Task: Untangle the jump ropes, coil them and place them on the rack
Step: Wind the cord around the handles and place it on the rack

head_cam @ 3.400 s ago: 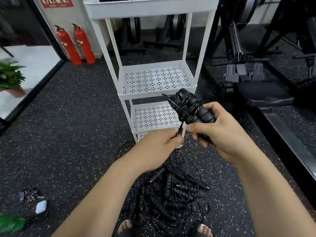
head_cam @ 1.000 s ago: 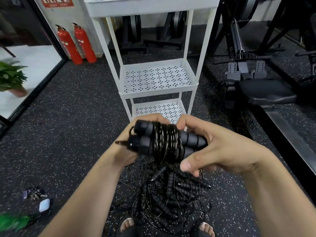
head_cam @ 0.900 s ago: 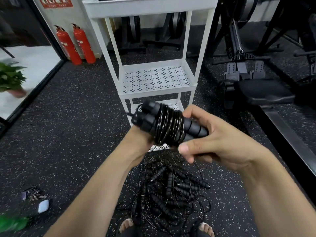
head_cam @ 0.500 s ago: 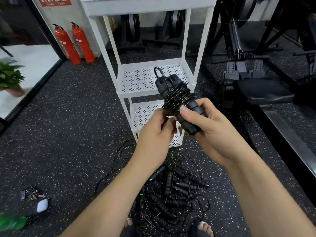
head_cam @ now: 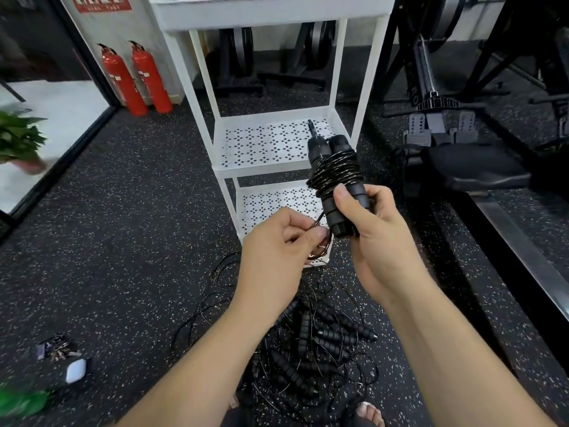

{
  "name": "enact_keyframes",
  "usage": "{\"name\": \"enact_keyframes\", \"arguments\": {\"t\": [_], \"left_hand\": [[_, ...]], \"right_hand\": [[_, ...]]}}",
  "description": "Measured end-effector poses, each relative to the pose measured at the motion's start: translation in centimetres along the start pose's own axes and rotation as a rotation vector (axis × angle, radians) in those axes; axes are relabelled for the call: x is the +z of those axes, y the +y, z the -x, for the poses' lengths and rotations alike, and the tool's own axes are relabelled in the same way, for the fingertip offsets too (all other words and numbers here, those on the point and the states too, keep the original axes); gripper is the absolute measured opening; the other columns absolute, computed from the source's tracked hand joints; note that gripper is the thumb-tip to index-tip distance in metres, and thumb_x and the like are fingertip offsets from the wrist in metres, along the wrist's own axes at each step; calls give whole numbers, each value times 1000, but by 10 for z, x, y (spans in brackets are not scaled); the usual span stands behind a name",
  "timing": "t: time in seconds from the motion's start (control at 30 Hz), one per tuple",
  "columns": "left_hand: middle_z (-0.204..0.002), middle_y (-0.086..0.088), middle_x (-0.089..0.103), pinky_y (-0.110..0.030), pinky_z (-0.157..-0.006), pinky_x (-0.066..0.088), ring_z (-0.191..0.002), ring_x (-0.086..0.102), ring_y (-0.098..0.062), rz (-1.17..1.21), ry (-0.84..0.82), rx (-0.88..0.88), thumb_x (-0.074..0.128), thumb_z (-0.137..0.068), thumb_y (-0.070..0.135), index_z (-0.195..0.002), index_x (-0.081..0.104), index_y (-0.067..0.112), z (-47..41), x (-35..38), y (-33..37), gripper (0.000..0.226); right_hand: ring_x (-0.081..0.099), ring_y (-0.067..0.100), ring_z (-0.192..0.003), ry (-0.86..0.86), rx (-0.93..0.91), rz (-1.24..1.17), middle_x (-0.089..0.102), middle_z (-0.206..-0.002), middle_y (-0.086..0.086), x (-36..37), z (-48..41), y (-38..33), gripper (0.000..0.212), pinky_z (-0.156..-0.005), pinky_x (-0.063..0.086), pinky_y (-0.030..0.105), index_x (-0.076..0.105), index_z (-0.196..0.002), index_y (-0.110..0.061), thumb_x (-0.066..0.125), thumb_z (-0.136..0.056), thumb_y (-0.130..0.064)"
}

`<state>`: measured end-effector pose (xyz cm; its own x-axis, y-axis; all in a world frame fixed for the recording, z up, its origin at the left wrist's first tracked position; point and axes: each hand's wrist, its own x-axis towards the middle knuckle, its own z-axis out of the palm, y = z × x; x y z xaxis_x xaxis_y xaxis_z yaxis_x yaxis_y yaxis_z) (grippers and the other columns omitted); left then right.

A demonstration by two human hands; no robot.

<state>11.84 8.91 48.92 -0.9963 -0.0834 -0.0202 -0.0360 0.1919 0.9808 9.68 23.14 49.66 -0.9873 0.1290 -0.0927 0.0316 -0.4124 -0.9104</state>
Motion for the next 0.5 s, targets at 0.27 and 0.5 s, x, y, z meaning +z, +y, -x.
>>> {"name": "enact_keyframes", "arguments": {"t": [0.27,0.5], "left_hand": [[-96,-3,82,-42,-97,58,-86,72,-14,282,-80,-50,83,-93,15,-116,70,22,6,0,8,28],[-91,-3,81,-20,-74,55,-76,69,-11,301,-136,-66,81,-92,4,-111,69,16,10,4,8,25]], "right_hand": [[61,7,-78,165,-50,110,68,-102,-2,-3,-5,9,43,-60,49,22,47,-126,-20,73,-101,-43],[68,20,-99,218,-68,228,71,-105,-5,2,-3,14,41,-99,56,64,49,-109,-39,69,-87,-67]]}}
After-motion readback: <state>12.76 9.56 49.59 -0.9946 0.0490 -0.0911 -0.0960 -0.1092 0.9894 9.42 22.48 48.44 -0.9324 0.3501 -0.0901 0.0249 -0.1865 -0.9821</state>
